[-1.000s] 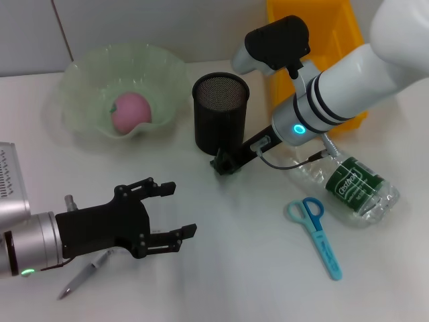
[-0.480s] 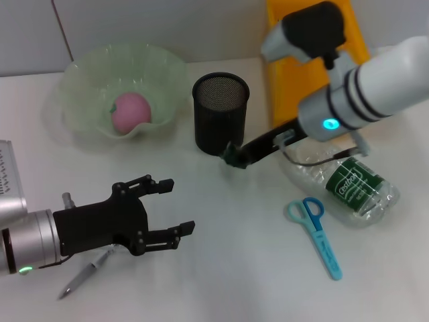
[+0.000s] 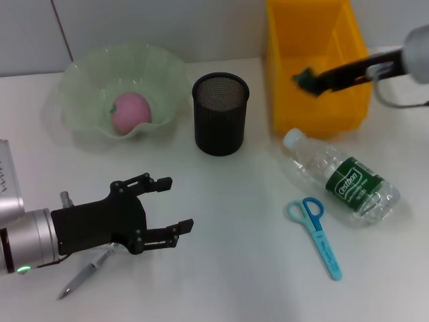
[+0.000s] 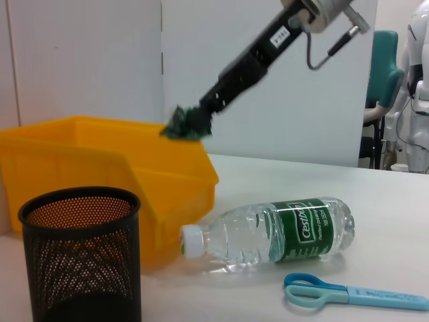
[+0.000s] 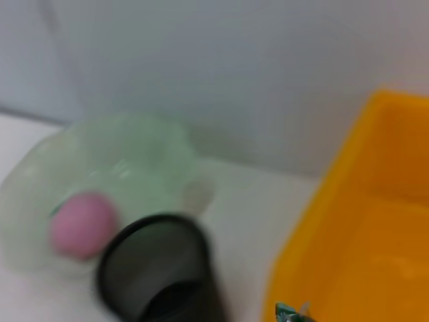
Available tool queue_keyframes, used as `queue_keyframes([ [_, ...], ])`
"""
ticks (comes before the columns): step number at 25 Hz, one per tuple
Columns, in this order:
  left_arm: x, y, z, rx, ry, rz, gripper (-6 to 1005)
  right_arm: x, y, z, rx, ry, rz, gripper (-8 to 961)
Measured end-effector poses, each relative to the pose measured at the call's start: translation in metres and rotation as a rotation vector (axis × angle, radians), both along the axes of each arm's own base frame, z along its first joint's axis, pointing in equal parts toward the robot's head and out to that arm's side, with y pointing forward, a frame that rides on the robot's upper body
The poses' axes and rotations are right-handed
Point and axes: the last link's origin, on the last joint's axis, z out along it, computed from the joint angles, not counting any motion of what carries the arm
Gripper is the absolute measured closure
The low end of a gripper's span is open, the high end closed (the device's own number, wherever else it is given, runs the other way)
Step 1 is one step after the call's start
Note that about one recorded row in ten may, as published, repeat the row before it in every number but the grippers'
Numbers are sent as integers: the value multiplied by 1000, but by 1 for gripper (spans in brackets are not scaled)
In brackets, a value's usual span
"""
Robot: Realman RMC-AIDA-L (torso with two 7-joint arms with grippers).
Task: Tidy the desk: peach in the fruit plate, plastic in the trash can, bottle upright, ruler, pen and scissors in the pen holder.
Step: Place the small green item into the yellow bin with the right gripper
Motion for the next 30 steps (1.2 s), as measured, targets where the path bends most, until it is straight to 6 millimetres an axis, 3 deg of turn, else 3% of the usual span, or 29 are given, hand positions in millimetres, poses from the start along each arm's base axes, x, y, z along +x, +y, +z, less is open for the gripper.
queue_keyframes([
  [4,0,0,-1,-1,-1,0,151,13,12,21,89,-17,-1,593],
  [8,1,0,-1,-1,-3,-1,151,18,20,24,133,-57,-7,586],
  [13,1,-1,-1,0,-2,-2,151,26,40,7,148,-103,-14,578],
  [18,1,-1,-2,0,-2,-2,151,23,49,-7,108,-112,-2,466],
  [25,-2,-4,-2,1,-2,6,150,11,43,4,116,-123,29,288],
  [28,-4,-4,-1,3,-2,10,150,4,28,10,53,-122,22,158],
  [29,-4,-4,0,4,-3,13,150,-1,11,17,5,-126,2,115],
  [30,-5,-4,1,9,-6,16,150,-1,11,17,5,-126,2,115],
])
